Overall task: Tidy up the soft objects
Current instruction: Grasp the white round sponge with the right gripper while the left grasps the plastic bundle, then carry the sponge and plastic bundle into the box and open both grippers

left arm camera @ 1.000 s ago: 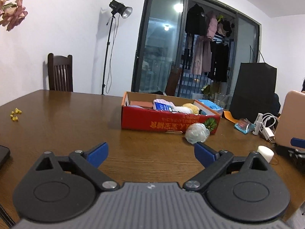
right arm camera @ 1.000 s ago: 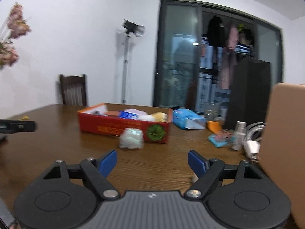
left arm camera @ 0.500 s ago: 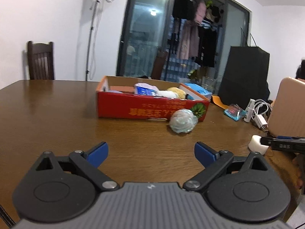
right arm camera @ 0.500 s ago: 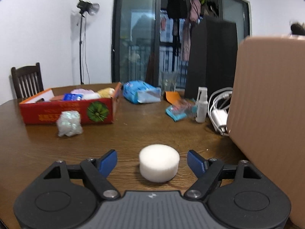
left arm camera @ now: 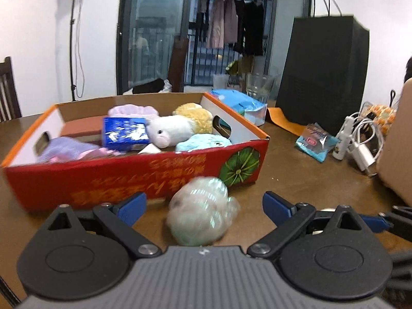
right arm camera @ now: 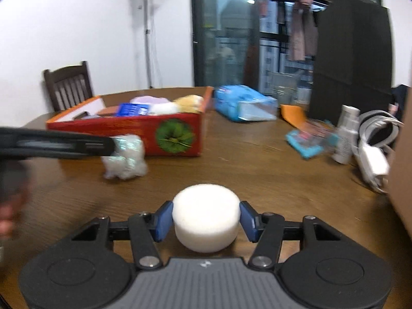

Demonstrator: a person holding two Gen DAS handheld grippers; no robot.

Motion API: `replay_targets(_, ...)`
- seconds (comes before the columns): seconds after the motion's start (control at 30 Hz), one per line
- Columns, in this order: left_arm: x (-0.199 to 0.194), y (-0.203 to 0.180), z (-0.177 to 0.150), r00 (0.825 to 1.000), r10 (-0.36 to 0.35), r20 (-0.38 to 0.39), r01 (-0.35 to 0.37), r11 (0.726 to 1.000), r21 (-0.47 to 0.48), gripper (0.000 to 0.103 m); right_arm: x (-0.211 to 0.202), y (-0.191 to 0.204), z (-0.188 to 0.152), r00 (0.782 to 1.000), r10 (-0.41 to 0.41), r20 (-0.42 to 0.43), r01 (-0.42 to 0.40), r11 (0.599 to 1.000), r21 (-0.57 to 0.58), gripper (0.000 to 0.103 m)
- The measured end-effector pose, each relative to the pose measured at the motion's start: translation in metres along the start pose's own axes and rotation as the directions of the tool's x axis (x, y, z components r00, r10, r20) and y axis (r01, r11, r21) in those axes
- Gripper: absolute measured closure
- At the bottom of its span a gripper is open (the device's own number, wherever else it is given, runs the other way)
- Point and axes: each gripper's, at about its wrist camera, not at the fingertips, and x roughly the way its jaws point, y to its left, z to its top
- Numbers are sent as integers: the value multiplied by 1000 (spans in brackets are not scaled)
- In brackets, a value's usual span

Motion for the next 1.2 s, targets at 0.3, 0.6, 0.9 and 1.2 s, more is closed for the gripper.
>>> replay_targets(0.3,34,4,-5,997,-21,-75,20,1000,-6,60,12,-3,8,999,40,-10,-40,999,10,48)
replay_targets(0.6,-32,21,1,999,-28,27,29,998,-62,61,0,1,11,998,62,18,-63,998,7,48)
replay_targets(0.9,-135,51,-12,985,74,158,-53,990,-132,61,-46,24,33,985,111,132,-108,994,-32,48)
replay_targets(1.2,-214,65,-37,963,138,233,-94,977,-192,61,-98,62,37,960,159,229,-142,986,-90,48)
